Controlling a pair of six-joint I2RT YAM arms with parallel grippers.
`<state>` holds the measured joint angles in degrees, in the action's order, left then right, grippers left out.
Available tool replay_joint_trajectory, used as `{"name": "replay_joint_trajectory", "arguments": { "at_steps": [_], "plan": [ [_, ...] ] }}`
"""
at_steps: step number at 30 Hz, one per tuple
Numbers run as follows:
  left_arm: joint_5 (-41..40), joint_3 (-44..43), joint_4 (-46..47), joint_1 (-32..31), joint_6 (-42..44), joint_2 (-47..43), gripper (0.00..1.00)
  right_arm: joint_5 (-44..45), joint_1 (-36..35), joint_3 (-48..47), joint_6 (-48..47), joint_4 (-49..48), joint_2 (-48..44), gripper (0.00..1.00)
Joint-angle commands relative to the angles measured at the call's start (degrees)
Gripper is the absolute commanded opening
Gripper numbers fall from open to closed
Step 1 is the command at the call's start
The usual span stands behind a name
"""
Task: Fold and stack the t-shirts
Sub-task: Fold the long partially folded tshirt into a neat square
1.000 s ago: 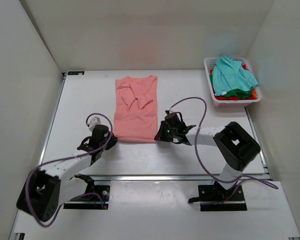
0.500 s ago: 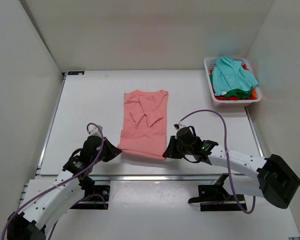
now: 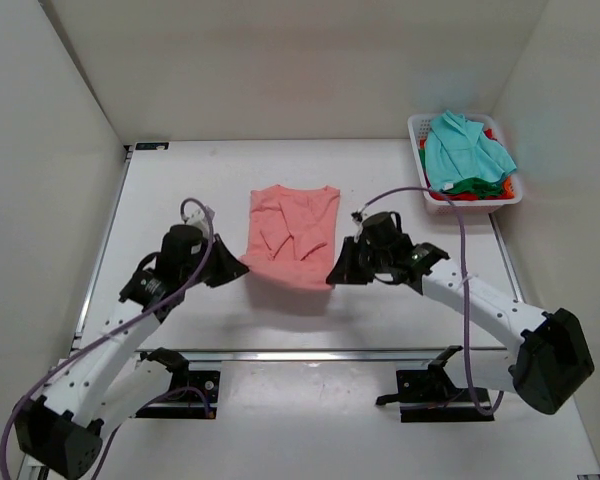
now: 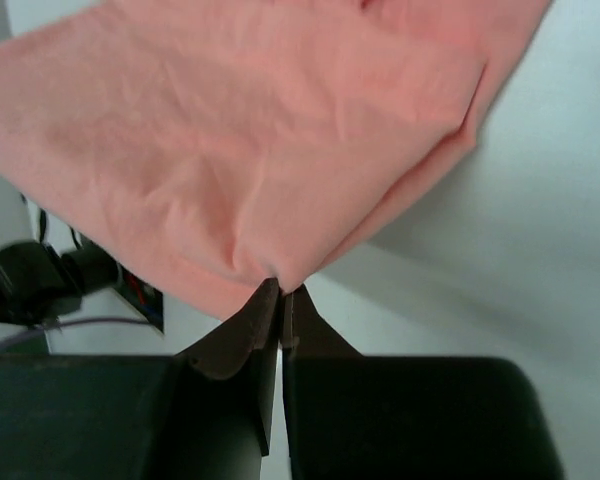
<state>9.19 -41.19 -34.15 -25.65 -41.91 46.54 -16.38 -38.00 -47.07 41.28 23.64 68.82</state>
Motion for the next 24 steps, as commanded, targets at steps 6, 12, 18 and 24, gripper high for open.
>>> {"name": "replay_joint_trajectory", "arguments": {
  "at_steps": [6, 12, 18, 24],
  "plan": [
    [5.22, -12.4, 13.3, 11.05, 7.45, 21.81, 0.0, -11.3, 16.54, -16.98, -11.38, 1.24, 15.96, 0.0],
    [4.34, -29.17, 18.85, 13.87, 9.22, 47.54, 0.0, -12.89, 21.91, -37.08, -15.61, 2.46, 36.52, 0.0],
    [6.36, -53.88, 18.68, 17.03, 7.56, 69.36, 0.43, -11.66, 26.3, -70.33, -17.55, 6.68, 60.89, 0.23],
    [7.42, -48.82, 28.88, 19.94, 3.94, 67.72, 0.59, -7.36, 27.19, -75.38, -17.72, 5.82, 63.12, 0.41]
  ]
}}
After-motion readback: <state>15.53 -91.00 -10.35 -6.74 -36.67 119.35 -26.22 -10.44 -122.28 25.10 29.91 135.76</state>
